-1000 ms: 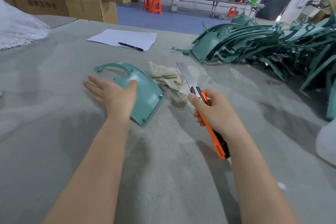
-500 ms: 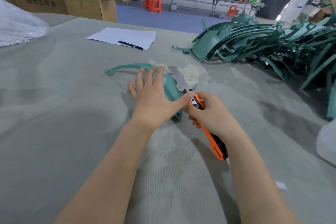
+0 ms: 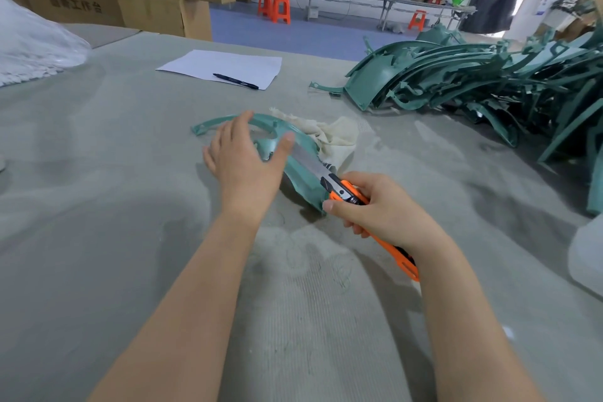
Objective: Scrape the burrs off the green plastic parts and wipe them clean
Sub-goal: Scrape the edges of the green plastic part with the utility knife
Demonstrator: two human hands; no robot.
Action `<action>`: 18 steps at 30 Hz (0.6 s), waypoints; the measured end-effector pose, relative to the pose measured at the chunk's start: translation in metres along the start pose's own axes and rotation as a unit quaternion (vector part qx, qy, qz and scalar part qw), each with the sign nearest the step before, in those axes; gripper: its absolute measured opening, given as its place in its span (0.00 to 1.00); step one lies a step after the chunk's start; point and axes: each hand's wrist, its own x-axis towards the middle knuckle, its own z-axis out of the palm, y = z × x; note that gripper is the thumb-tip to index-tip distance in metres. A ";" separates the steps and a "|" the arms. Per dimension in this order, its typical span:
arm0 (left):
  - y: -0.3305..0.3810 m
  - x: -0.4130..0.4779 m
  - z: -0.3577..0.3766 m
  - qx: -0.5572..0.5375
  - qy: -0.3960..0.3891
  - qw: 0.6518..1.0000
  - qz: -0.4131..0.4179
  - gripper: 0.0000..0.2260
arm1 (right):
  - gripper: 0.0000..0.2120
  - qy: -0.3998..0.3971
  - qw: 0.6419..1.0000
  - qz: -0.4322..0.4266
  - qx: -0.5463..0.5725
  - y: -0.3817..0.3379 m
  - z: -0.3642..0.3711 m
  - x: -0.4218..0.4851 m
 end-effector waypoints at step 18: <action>-0.030 0.018 0.001 -0.175 -0.027 0.956 -0.232 0.15 | 0.11 0.122 0.988 0.079 -0.050 0.008 -0.007 0.003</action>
